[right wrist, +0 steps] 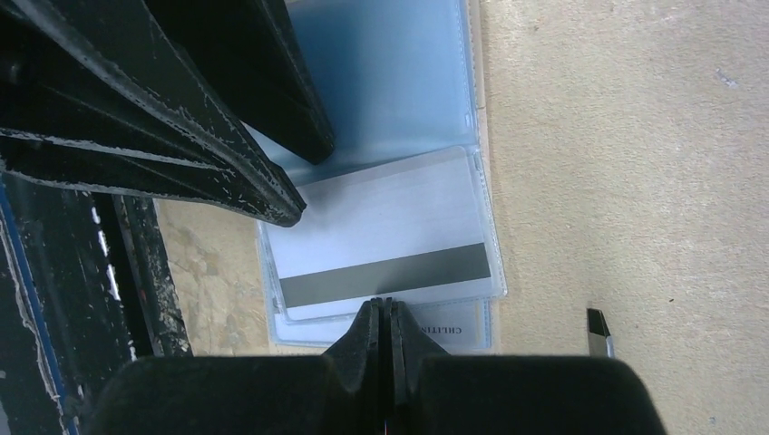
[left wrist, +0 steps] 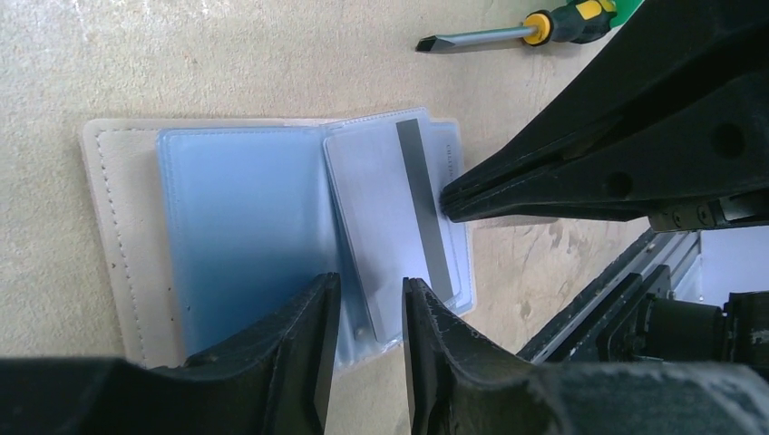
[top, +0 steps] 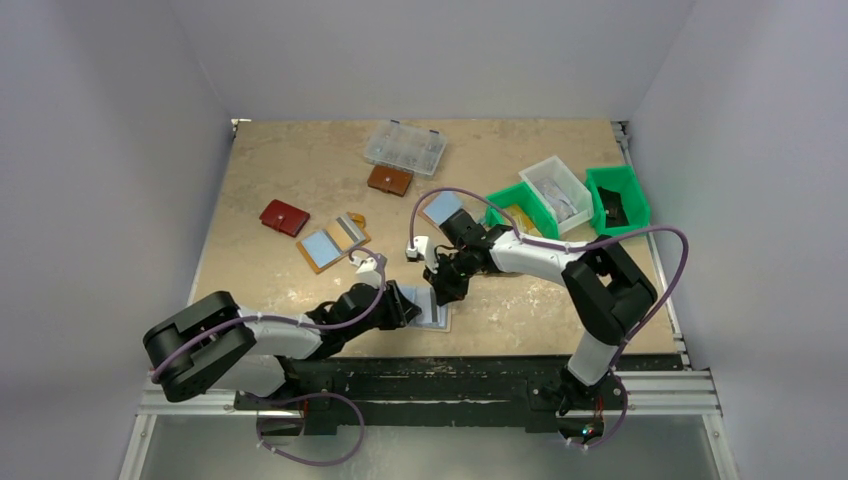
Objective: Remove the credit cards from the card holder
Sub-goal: Remove the credit card from the card holder.
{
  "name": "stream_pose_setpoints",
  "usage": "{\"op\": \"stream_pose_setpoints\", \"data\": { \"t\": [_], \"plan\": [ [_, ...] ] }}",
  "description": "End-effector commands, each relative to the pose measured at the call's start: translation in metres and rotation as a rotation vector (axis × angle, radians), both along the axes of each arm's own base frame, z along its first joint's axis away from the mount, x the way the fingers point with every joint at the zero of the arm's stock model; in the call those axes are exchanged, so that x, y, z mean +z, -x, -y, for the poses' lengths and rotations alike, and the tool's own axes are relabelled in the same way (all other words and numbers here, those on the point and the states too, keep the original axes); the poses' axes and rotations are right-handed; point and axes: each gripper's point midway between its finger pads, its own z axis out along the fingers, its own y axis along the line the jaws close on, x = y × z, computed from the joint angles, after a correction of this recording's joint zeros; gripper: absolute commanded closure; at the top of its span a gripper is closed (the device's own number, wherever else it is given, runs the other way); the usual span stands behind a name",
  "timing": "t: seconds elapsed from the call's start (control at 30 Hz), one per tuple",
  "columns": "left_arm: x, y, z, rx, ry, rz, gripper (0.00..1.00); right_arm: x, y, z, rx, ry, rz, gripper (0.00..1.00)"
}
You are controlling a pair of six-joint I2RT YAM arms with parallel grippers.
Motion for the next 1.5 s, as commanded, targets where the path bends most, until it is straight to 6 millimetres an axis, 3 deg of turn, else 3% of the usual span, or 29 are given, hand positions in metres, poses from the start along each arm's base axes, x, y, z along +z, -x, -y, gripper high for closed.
{"op": "stream_pose_setpoints", "data": {
  "t": [0.0, 0.57, 0.9, 1.47],
  "plan": [
    [0.004, -0.003, 0.001, 0.015, 0.057, -0.004, 0.65, -0.001, -0.011, -0.01, -0.037, 0.0, 0.022, 1.0],
    [0.014, -0.004, -0.008, 0.055, 0.128, -0.017, 0.66, -0.001, -0.009, -0.024, -0.085, -0.024, -0.056, 1.0],
    [0.043, -0.004, -0.007, 0.042, 0.189, 0.033, 0.56, -0.007, -0.021, -0.019, -0.152, 0.028, -0.027, 1.0],
    [0.022, -0.005, -0.013, 0.066, 0.166, -0.008, 0.56, -0.001, -0.014, -0.03, -0.194, 0.0, -0.127, 1.0]
  ]
}}
